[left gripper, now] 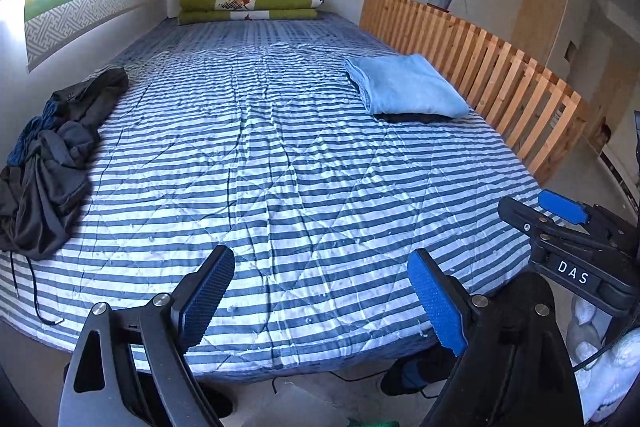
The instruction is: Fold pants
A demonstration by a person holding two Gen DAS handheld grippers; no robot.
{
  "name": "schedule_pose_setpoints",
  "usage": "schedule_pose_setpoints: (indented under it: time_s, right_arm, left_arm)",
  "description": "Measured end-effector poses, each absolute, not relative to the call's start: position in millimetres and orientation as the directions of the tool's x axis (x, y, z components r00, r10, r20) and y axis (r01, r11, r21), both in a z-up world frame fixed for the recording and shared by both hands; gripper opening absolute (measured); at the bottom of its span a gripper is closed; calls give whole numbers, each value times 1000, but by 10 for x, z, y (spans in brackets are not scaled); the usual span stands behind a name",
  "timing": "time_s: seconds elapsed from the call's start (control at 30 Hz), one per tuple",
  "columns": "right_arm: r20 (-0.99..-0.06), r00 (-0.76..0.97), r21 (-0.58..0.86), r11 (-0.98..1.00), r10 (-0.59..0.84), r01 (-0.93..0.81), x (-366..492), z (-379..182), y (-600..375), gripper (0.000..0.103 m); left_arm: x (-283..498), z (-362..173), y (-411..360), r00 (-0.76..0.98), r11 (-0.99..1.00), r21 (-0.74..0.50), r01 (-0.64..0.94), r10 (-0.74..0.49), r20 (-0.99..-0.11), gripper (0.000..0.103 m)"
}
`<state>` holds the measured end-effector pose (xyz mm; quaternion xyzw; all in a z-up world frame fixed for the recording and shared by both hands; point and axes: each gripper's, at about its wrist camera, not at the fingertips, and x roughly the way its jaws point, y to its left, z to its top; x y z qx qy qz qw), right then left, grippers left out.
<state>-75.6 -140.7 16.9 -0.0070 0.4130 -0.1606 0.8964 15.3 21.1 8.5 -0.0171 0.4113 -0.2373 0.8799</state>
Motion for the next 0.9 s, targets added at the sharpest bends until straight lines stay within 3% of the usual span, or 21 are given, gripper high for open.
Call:
schedule_pose_setpoints:
  time_s: [0.9]
  right_arm:
    - [-751,602,-125,953,-272,276,-683,84,-1475,64]
  left_arm:
    - [307,-35,50,533,889,-225,400,-425,-731,92]
